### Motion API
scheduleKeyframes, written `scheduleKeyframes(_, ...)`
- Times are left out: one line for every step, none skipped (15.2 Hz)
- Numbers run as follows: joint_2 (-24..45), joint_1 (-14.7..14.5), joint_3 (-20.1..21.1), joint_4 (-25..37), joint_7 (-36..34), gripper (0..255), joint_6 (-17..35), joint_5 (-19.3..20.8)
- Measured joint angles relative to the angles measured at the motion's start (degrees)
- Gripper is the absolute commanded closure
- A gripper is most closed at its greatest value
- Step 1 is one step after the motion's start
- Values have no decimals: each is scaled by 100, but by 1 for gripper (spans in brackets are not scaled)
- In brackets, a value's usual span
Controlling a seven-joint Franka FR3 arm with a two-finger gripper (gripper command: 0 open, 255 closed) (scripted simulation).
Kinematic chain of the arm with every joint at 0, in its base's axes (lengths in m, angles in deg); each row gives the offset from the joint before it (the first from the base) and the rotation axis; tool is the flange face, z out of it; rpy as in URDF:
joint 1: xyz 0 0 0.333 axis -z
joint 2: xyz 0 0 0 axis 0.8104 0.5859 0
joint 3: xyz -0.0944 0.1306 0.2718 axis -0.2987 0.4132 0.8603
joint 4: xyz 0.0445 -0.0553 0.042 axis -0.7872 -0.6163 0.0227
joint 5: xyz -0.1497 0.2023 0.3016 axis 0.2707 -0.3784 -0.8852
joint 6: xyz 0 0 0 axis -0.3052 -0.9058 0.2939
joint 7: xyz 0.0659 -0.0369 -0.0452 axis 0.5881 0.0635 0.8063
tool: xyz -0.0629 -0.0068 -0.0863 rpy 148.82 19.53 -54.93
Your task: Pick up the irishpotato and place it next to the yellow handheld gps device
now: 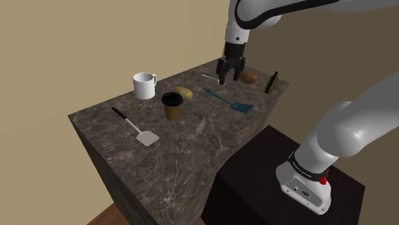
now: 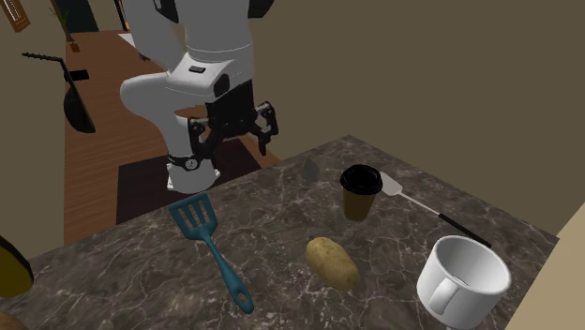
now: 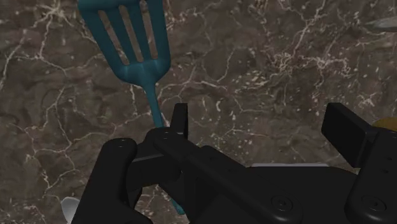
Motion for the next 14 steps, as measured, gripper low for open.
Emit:
scheduleKeyframes(225, -8, 21, 122, -16, 0, 121, 6)
scheduleKeyframes(446, -15, 39, 279, -32, 0, 198, 12)
scheduleKeyframes(627, -48, 87, 365, -93, 0, 310, 0)
scheduleKeyframes(852, -62, 113, 543, -125, 0, 373, 10)
scheduleKeyframes(1100, -76, 137, 736, -158, 0, 445, 22)
scheduleKeyframes(1321, -79, 145, 900, -165, 0, 512, 40)
scheduleKeyframes(1498, -98, 168, 1006, -200, 0, 597, 51)
scheduleKeyframes(1743, -123, 197, 1207, -250, 0, 658, 68)
scheduleKeyframes(2012, -140, 214, 1448, -284, 0, 701, 93)
scheduleKeyframes(2248, -165, 234, 1623, -325, 0, 776, 114)
scheduleKeyframes(2453, -185, 248, 1820, -358, 0, 793, 137)
scheduleKeyframes(2641, -197, 253, 1971, -371, 0, 843, 157)
scheduleKeyframes(2869, -219, 263, 2202, -405, 0, 853, 185)
scheduleKeyframes(3085, -251, 276, 2461, -451, 0, 823, 214)
